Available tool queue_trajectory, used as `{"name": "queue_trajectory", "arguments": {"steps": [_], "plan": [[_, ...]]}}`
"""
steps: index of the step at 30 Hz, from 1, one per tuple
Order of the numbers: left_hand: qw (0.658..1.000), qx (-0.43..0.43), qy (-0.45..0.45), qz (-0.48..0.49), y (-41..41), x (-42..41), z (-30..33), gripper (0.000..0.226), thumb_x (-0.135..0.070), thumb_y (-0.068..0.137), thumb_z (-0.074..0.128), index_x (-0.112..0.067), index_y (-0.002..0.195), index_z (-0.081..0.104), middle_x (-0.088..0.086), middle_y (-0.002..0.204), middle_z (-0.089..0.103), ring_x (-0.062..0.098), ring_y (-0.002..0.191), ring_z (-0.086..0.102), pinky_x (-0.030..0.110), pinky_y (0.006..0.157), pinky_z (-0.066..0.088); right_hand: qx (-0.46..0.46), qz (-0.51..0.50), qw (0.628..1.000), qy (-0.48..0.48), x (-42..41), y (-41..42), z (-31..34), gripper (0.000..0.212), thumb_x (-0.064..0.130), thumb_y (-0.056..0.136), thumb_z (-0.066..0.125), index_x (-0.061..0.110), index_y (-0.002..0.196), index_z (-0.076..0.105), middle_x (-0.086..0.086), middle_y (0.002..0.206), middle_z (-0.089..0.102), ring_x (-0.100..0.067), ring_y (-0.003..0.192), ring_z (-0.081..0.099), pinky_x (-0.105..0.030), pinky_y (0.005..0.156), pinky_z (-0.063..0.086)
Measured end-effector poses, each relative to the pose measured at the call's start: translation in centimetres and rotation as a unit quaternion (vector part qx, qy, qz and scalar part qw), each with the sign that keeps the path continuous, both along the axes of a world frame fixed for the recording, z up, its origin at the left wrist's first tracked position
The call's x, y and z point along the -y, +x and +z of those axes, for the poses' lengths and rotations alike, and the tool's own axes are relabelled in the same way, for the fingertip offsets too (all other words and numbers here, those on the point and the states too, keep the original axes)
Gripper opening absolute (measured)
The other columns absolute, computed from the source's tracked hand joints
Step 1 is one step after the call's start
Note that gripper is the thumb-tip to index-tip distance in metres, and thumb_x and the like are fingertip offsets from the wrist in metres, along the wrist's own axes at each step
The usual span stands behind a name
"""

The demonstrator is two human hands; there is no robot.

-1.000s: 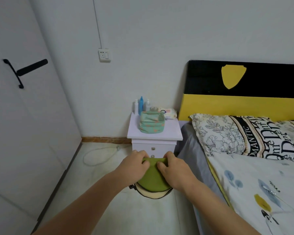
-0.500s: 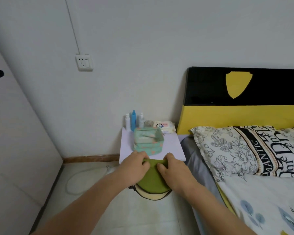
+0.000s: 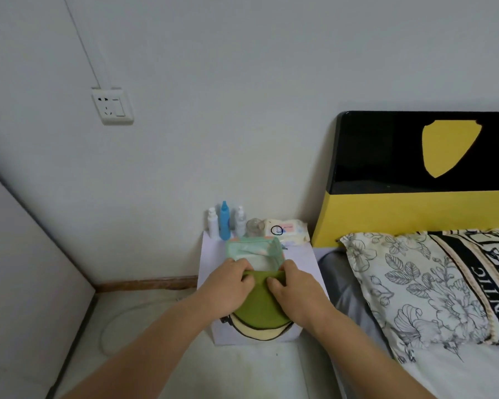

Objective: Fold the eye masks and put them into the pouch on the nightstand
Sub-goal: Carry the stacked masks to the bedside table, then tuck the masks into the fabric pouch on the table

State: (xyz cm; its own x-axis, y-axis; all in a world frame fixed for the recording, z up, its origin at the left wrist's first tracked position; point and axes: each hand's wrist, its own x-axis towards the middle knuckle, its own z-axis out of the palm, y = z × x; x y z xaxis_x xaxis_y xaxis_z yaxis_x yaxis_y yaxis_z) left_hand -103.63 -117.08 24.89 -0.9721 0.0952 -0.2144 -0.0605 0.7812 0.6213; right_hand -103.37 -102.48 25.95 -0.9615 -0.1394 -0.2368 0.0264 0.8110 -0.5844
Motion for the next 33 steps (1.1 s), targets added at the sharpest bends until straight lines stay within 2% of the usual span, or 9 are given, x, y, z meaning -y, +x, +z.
{"name": "queue_trajectory", "arguments": {"steps": [5,10,13,17,24,28,33], "plan": [[1.0,0.001,0.0,0.029,-6.1,-1.4,-0.9,0.029,-0.024,0.091,0.04,-0.016,0.115,0.053,0.009,0.113,0.052,0.019,0.094,0.051,0.024,0.078,0.036,0.01,0.031,0.999,-0.003,-1.2,-7.0,-1.1,0.026,0.034,0.092,0.044,0.012,0.105,0.046,-0.01,0.097,0.059,-0.026,0.091,0.055,-0.033,0.075,0.042],[0.998,0.011,0.022,0.062,-10.5,-1.4,-2.8,0.029,-0.024,0.091,0.04,-0.017,0.116,0.053,-0.001,0.098,0.046,0.013,0.088,0.046,0.024,0.077,0.036,0.023,0.062,0.998,-0.007,-1.2,-12.4,-2.8,0.017,0.032,0.092,0.045,0.015,0.091,0.039,-0.006,0.086,0.052,-0.023,0.081,0.05,-0.032,0.072,0.04],[0.997,0.03,0.029,0.063,-12.9,-0.9,-4.4,0.028,-0.023,0.09,0.042,-0.018,0.114,0.055,0.006,0.108,0.055,0.015,0.09,0.049,0.024,0.079,0.038,0.039,0.069,0.997,-0.006,-0.8,-14.8,-4.3,0.017,0.033,0.092,0.045,0.018,0.091,0.038,-0.004,0.085,0.053,-0.022,0.079,0.051,-0.03,0.069,0.039],[0.996,0.065,0.03,0.06,-16.1,0.1,-7.1,0.03,-0.027,0.089,0.043,-0.021,0.117,0.053,0.007,0.12,0.056,0.021,0.104,0.053,0.027,0.086,0.04,0.055,0.065,0.996,0.003,-0.1,-17.9,-6.6,0.015,0.033,0.092,0.045,0.019,0.09,0.039,-0.004,0.086,0.055,-0.021,0.078,0.051,-0.029,0.069,0.04],[0.993,0.112,0.038,0.021,-21.7,2.0,-12.5,0.028,-0.026,0.089,0.043,-0.02,0.115,0.053,0.007,0.122,0.053,0.018,0.101,0.05,0.024,0.084,0.037,0.095,0.04,0.994,0.022,1.7,-22.9,-11.6,0.016,0.035,0.092,0.045,0.019,0.095,0.043,-0.007,0.096,0.062,-0.02,0.083,0.056,-0.029,0.07,0.042],[0.99,0.133,0.042,0.002,-23.9,2.6,-15.2,0.027,-0.024,0.089,0.044,-0.017,0.114,0.053,0.009,0.12,0.053,0.02,0.105,0.05,0.023,0.085,0.036,0.121,0.019,0.992,0.015,2.3,-24.7,-14.5,0.016,0.033,0.091,0.046,0.017,0.094,0.043,-0.003,0.086,0.056,-0.019,0.078,0.055,-0.032,0.07,0.045],[0.987,0.155,0.041,0.004,-25.8,2.9,-19.2,0.025,-0.022,0.089,0.044,-0.017,0.111,0.053,0.008,0.118,0.053,0.013,0.094,0.046,0.021,0.079,0.034,0.146,0.017,0.989,0.025,2.8,-26.9,-18.9,0.016,0.032,0.09,0.047,0.017,0.091,0.041,-0.003,0.085,0.052,-0.019,0.076,0.05,-0.028,0.066,0.039]]}}
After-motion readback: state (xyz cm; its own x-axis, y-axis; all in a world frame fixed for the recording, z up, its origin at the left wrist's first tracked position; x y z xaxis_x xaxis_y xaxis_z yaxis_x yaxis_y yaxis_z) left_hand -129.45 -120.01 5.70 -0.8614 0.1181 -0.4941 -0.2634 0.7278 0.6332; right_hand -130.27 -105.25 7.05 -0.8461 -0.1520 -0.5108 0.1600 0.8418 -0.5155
